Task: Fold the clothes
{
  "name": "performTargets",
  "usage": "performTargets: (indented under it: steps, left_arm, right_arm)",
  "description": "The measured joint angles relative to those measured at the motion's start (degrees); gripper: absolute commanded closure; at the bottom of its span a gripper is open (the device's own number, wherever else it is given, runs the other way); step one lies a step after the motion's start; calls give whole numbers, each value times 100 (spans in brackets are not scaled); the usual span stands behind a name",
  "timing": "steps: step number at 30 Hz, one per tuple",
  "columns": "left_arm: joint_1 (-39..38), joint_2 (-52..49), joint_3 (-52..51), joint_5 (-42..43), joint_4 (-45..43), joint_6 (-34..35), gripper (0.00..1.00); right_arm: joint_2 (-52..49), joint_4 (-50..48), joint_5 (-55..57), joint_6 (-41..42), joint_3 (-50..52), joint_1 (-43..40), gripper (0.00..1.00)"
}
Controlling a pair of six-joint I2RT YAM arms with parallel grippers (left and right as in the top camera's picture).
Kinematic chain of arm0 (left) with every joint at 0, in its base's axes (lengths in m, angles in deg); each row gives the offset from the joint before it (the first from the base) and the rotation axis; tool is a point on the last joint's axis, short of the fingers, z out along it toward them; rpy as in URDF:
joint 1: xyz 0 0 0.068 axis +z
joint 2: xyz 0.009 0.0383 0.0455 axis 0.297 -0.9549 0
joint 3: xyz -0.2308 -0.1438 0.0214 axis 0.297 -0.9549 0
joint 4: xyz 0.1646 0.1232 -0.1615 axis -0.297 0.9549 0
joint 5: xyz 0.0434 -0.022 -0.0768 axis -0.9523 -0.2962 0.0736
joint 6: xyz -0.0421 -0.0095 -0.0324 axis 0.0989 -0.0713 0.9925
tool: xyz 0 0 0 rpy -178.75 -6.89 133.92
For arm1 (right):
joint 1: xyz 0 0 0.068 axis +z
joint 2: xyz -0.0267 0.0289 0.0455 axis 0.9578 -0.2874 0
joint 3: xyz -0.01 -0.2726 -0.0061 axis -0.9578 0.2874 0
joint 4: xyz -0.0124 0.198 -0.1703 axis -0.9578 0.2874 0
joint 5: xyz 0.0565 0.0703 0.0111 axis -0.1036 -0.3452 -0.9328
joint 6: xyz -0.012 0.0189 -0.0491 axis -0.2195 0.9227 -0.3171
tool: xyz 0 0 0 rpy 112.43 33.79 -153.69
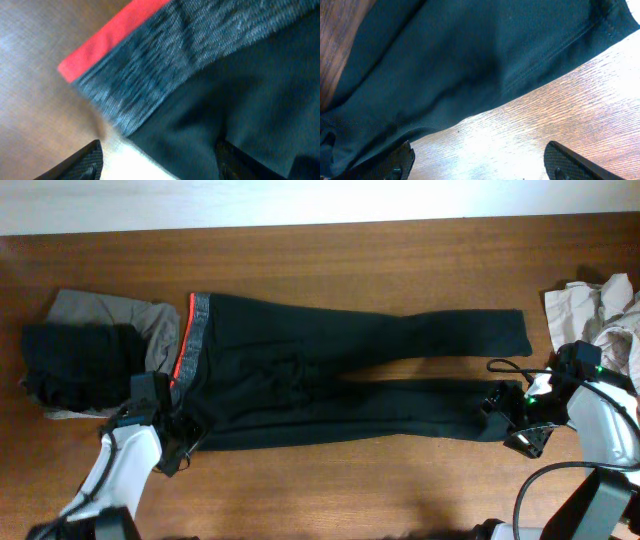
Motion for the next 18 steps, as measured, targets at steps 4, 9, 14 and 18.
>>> performTargets:
  steps: [4,9,14,18]
  left_arm:
    - [13,-313,129,125,-227,13,42]
    - [59,-544,267,282,-407,22,68]
    - [68,-573,284,442,-459,2,82]
    - [68,-575,295,522,-382,-52,83]
  right_arm:
    - [0,-13,7,-22,0,0,13]
    - [0,-17,20,-33,0,0,13]
    - [0,-15,24,-42,4,0,14]
    - [0,-15,26,-52,4,0,13]
